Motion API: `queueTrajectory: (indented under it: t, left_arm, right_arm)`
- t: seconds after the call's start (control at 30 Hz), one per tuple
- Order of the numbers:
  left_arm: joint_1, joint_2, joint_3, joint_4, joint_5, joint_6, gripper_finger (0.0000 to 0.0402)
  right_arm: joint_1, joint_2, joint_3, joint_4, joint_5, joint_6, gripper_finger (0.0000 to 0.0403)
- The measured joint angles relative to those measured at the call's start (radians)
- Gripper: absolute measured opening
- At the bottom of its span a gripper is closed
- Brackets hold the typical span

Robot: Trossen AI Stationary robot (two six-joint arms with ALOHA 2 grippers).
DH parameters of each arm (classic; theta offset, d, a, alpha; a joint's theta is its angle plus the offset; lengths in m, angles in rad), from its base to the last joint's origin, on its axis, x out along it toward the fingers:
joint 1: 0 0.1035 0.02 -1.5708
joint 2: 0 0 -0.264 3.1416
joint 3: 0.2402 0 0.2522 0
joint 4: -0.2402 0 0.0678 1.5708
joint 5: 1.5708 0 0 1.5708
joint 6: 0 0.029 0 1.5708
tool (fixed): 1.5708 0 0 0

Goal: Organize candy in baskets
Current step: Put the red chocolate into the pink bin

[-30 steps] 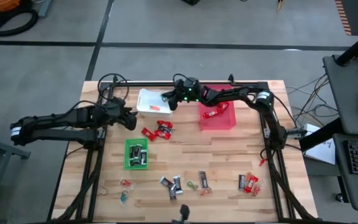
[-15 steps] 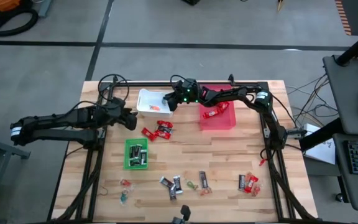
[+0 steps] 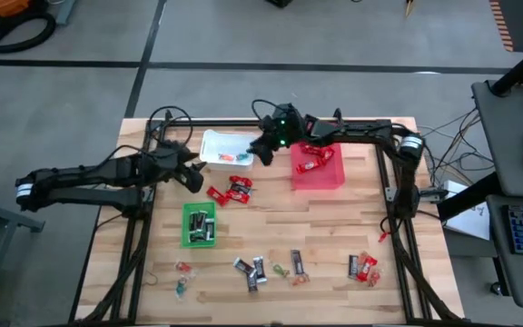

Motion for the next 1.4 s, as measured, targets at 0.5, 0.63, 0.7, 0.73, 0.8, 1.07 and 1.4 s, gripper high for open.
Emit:
queueTrajectory:
  t: [0.5, 0.63, 0.7, 0.73, 0.8, 1.07, 1.4]
  left_arm:
    - [-0.109, 0.117, -0.012, 0.151, 0.440, -0.068, 0.0171]
    - [-0.161, 0.133, -0.013, 0.201, 0.438, -0.100, 0.0171]
    - [-0.180, 0.133, -0.013, 0.206, 0.433, -0.104, 0.0171]
    - [-0.188, 0.133, -0.013, 0.206, 0.418, -0.120, 0.0171]
    - [-0.203, 0.130, -0.013, 0.214, 0.412, -0.169, 0.0171]
    - [-0.235, 0.133, -0.014, 0.304, 0.401, -0.166, 0.0171]
    - [-0.234, 0.147, -0.014, 0.308, 0.233, -0.149, 0.0171]
  right_arm:
    - [0.456, -0.101, -0.014, -0.339, 0.317, 0.002, 0.0143]
    - [0.516, -0.034, -0.075, -0.155, 0.516, -0.064, 0.0139]
    - [0.516, 0.000, -0.093, -0.063, 0.456, -0.099, 0.0138]
    - [0.513, 0.018, -0.098, -0.040, 0.438, -0.121, 0.0137]
    - [0.507, 0.048, -0.107, 0.000, 0.443, -0.162, 0.0137]
    - [0.454, 0.212, -0.114, 0.307, 0.584, -0.253, 0.0147]
    - [0.430, 0.289, -0.056, 0.304, 0.630, -0.194, 0.0172]
